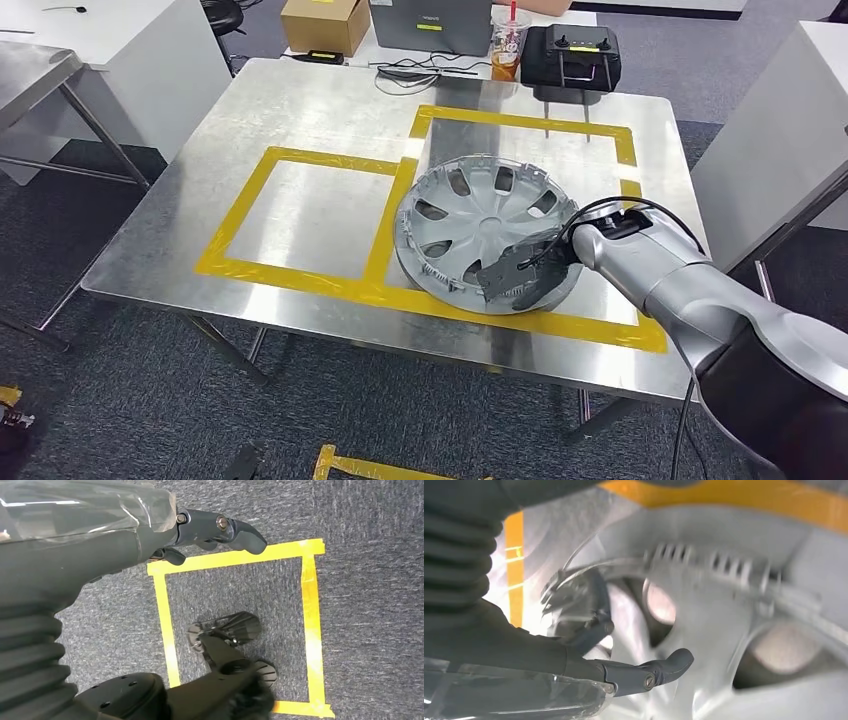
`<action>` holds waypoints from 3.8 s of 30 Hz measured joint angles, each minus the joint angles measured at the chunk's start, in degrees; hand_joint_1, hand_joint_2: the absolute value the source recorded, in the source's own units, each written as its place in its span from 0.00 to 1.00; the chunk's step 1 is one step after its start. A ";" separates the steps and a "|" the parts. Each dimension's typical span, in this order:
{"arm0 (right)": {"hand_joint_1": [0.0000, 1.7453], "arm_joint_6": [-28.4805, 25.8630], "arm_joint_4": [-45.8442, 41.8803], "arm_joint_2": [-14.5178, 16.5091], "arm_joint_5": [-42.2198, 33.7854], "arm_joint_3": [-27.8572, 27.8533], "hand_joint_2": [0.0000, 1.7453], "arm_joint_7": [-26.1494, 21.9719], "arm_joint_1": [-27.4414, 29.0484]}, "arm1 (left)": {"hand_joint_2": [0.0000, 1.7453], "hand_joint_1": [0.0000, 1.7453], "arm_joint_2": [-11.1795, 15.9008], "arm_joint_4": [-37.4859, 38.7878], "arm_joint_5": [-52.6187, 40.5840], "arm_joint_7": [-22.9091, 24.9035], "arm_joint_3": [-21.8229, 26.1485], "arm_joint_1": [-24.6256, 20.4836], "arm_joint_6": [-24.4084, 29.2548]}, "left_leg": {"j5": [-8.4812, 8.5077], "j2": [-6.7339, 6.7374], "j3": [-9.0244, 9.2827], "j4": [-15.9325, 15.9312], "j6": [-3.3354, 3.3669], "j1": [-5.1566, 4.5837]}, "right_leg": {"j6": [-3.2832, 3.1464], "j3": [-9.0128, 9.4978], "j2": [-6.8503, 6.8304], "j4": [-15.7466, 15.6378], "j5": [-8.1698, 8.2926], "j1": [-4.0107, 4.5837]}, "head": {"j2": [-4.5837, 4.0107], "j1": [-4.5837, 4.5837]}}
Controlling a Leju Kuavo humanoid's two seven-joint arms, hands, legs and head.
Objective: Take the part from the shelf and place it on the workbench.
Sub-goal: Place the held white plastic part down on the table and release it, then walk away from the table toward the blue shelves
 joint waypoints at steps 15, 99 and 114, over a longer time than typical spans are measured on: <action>0.00 -14.73 1.52 -0.55 -8.57 -8.46 0.00 2.01 -0.26 | 0.00 0.00 0.22 -0.26 3.04 -1.80 0.56 1.43 1.20 | 1.47 -0.17 2.15 -4.52 2.52 -0.70 | 2.21 -2.44 -0.11 4.68 -1.64 0.19 | 0.00 0.18; 0.00 -49.20 -74.89 9.18 -35.44 -70.33 0.00 -3.41 69.67 | 0.00 0.00 -0.24 -0.64 12.33 -2.95 -3.03 4.30 7.42 | -2.20 0.36 8.86 -7.08 2.77 -0.98 | 0.75 -1.90 -0.60 -0.55 2.38 0.53 | 0.02 0.03; 0.00 -54.39 -65.49 9.36 -35.33 -77.92 0.00 6.47 73.06 | 0.00 0.00 -0.01 -0.44 12.52 -1.30 -3.69 3.88 6.16 | 6.48 0.39 -1.55 -5.56 0.44 -0.31 | -0.22 7.63 -0.45 -2.31 -4.88 0.50 | 0.02 1.27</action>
